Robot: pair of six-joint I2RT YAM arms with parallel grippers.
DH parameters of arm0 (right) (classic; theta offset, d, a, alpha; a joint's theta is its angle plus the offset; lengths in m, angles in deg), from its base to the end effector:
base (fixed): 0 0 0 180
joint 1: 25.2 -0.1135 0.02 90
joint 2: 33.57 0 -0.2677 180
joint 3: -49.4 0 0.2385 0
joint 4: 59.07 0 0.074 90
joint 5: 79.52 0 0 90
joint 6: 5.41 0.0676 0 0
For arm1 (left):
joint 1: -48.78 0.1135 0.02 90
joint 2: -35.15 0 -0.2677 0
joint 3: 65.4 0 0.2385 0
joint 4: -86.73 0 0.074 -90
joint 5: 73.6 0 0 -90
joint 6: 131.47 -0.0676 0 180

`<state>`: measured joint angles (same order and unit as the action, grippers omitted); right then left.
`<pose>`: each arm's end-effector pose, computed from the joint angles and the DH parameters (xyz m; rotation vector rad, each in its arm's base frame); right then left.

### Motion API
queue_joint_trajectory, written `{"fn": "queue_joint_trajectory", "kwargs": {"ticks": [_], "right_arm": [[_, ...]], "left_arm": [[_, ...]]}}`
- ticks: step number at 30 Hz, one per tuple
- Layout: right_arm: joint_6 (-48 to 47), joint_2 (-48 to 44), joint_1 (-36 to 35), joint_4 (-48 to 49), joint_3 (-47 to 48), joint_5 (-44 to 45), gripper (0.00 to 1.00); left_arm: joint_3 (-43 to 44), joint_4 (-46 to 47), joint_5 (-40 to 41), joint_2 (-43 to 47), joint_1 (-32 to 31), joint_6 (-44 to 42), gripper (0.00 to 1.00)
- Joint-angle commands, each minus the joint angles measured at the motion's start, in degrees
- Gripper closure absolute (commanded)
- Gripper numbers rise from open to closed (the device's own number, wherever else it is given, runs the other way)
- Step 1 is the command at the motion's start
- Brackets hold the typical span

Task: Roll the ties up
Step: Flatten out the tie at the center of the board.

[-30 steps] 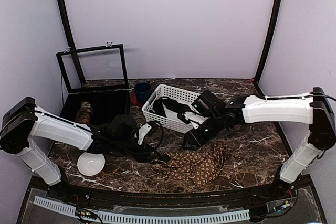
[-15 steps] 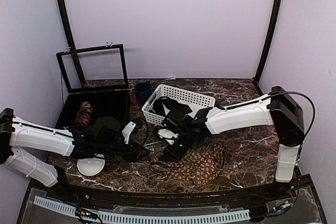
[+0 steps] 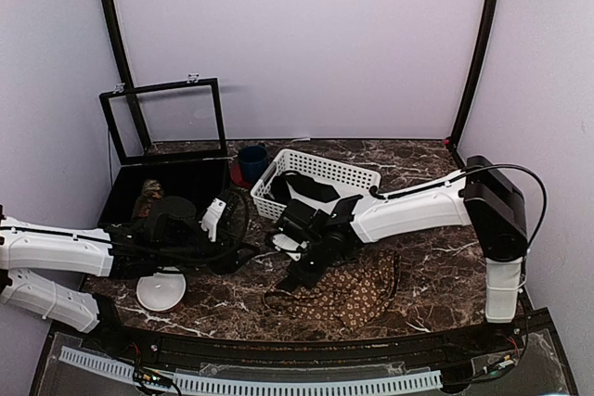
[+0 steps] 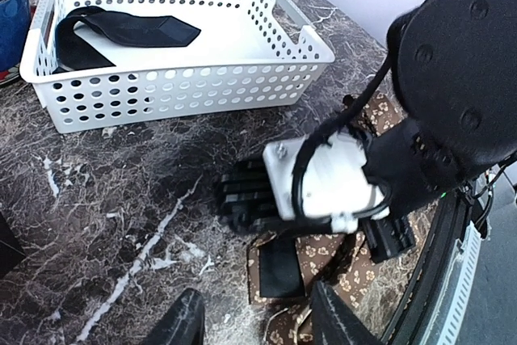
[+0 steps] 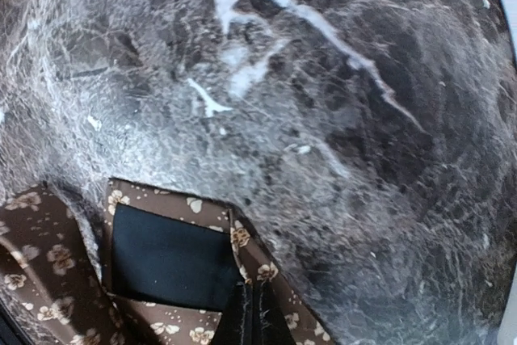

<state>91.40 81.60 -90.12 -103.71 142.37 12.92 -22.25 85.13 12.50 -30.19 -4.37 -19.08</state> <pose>0.1765 0.3704 0.1355 -1.3373 2.4320 0.2853 0.1514 -0.2097 0.2097 0.6031 2.0164 -0.8969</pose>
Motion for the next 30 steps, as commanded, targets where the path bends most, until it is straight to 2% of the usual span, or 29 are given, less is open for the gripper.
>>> {"fn": "queue_joint_trajectory", "kwargs": {"ticks": [1,5,9,13,16,22,27,30], "right_arm": [[5.3,-8.9,2.8,0.8,-0.3,2.8,1.00],[11.5,-20.5,8.5,5.1,-6.2,2.6,1.00],[19.8,-32.6,14.8,7.9,-13.9,4.1,1.00],[26.6,-44.3,22.7,8.3,-21.5,5.2,1.00],[31.7,-50.9,27.1,6.1,-24.7,9.7,1.00],[37.3,-59.9,33.5,-2.7,-26.3,20.2,1.00],[39.2,-64.2,39.0,-6.3,-26.0,23.9,1.00],[41.0,-64.9,41.0,-9.3,-24.9,27.3,1.00]], "left_arm": [[0.3,0.2,-1.4,-1.5,0.2,-3.5,0.54],[1.3,4.0,-3.6,-5.6,-0.7,-5.6,0.55],[3.1,7.1,-1.9,-9.9,-4.5,-9.1,0.53],[6.8,8.6,-1.9,-16.1,-7.7,-11.8,0.42],[11.0,8.4,-2.7,-21.9,-9.3,-12.7,0.35],[18.7,7.7,-2.8,-32.6,-10.5,-13.9,0.29],[23.6,2.7,-0.7,-38.8,-10.5,-14.4,0.27],[25.2,-1.0,0.3,-40.5,-10.5,-14.7,0.36]]}}
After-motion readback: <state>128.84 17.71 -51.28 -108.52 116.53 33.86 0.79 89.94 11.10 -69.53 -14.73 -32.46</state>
